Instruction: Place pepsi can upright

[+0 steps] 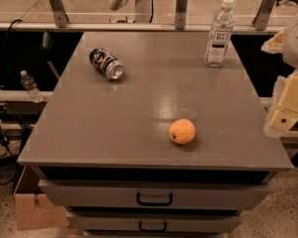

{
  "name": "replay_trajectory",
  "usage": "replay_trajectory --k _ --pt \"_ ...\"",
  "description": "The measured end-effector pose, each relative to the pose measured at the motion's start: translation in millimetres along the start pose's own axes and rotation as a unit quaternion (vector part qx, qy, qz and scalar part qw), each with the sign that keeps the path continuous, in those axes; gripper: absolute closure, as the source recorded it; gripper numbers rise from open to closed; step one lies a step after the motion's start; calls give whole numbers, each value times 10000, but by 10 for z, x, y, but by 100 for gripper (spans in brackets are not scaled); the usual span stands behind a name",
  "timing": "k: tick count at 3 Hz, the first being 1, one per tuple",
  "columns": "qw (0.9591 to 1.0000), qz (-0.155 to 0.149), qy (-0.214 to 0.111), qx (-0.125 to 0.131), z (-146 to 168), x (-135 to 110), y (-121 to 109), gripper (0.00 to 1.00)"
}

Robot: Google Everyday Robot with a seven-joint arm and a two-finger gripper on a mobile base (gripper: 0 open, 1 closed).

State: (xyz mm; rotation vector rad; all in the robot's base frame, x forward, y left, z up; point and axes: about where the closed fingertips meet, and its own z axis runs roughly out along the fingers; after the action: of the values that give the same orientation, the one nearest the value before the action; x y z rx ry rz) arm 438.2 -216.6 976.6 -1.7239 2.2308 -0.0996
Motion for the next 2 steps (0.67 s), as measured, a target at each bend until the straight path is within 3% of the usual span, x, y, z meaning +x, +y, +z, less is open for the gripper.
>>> replay_trajectory --k 1,2 --pt "10000 0 0 1 0 0 0 0" --pt "9999 -37 -143 -70 245 -301 -166 0"
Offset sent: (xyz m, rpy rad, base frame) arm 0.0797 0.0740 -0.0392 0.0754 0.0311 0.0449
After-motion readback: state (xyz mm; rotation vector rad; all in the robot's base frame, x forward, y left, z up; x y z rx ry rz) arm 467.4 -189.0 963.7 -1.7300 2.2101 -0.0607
